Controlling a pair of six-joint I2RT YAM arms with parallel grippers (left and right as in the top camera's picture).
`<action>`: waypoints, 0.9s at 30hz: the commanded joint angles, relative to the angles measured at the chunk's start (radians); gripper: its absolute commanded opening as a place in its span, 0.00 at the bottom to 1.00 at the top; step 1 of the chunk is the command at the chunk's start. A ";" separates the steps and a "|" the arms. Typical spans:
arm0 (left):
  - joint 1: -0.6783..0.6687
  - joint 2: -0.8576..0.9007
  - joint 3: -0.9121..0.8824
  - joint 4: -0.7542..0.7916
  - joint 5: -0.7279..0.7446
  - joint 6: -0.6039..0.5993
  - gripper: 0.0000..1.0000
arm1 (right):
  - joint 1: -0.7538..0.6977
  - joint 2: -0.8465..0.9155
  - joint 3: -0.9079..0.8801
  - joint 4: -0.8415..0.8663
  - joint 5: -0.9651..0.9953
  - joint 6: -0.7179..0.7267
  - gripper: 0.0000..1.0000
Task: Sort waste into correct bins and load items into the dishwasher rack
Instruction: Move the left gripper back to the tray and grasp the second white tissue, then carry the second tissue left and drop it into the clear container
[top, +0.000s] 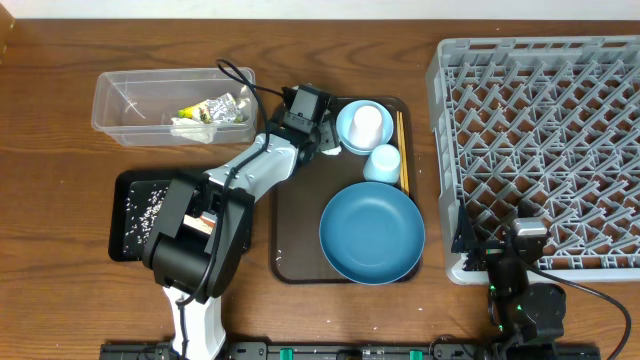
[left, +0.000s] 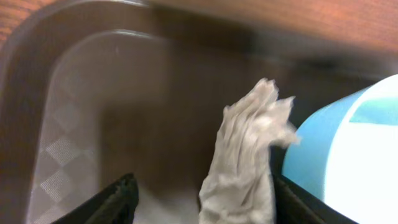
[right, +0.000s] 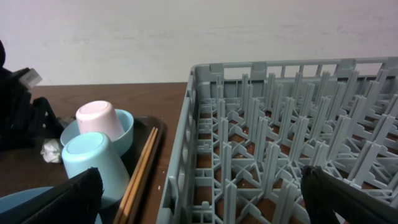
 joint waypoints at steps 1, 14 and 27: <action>0.005 -0.001 -0.002 -0.001 -0.022 0.006 0.57 | 0.025 0.000 -0.002 -0.004 0.000 -0.013 0.99; 0.005 -0.108 -0.002 -0.027 -0.015 -0.009 0.06 | 0.025 0.000 -0.002 -0.004 0.000 -0.013 0.99; 0.136 -0.458 -0.001 -0.013 -0.340 -0.009 0.06 | 0.025 0.000 -0.002 -0.004 0.000 -0.013 0.99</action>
